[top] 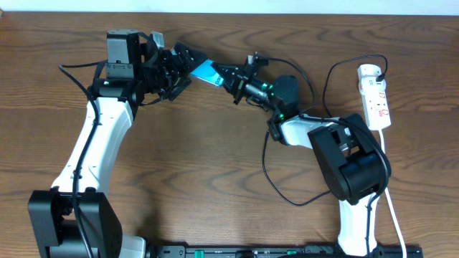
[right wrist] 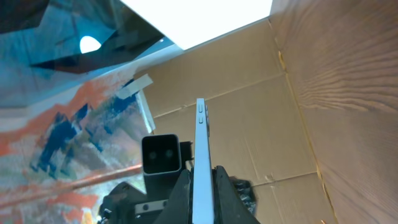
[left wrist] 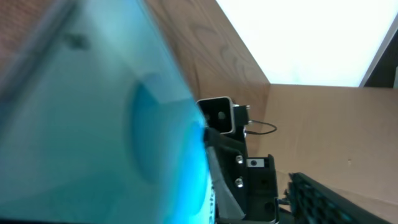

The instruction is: Plug charger to phone and switch on socket

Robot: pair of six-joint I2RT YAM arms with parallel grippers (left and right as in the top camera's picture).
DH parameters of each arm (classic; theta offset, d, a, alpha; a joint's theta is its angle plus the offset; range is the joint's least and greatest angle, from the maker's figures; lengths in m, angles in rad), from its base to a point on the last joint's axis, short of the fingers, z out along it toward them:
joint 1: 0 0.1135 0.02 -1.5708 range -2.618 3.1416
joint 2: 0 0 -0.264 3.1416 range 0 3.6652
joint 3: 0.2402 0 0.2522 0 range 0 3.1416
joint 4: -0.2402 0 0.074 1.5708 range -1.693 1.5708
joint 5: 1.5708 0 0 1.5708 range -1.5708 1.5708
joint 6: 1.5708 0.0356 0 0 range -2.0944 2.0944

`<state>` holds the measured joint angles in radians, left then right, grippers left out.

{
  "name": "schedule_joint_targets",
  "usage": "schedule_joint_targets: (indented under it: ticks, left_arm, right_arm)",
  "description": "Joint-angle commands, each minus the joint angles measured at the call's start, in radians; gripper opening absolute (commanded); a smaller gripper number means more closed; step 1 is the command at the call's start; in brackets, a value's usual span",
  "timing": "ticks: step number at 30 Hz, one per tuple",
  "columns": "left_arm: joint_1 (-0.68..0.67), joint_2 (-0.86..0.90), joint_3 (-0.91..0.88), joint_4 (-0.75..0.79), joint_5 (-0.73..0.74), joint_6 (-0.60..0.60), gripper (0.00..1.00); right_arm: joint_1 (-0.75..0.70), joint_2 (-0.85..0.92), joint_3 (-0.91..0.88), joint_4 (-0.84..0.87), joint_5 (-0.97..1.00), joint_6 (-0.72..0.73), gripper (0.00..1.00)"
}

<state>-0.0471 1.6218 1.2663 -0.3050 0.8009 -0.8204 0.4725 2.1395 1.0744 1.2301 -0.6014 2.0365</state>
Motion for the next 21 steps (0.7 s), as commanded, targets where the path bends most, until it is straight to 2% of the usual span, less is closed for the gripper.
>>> schedule_joint_targets:
  ticks: [1, 6, 13, 21]
  left_arm:
    - [0.0, -0.002, 0.003, 0.008, -0.026, -0.001, 0.78]
    - [0.0, -0.002, 0.003, 0.008, -0.035, -0.017, 0.61]
    - [0.0, -0.002, 0.003, 0.008, -0.036, -0.024, 0.56]
    - [0.0, -0.002, 0.003, 0.021, -0.036, -0.023, 0.55]
  right_arm:
    - [0.02, 0.0, 0.018, -0.003, 0.066, 0.013, 0.01]
    - [0.027, 0.0, 0.018, -0.007, 0.073, 0.012, 0.01]
    - [0.027, 0.0, 0.018, -0.007, 0.073, 0.013, 0.01]
    - [0.044, 0.0, 0.018, 0.014, 0.126, 0.013, 0.01]
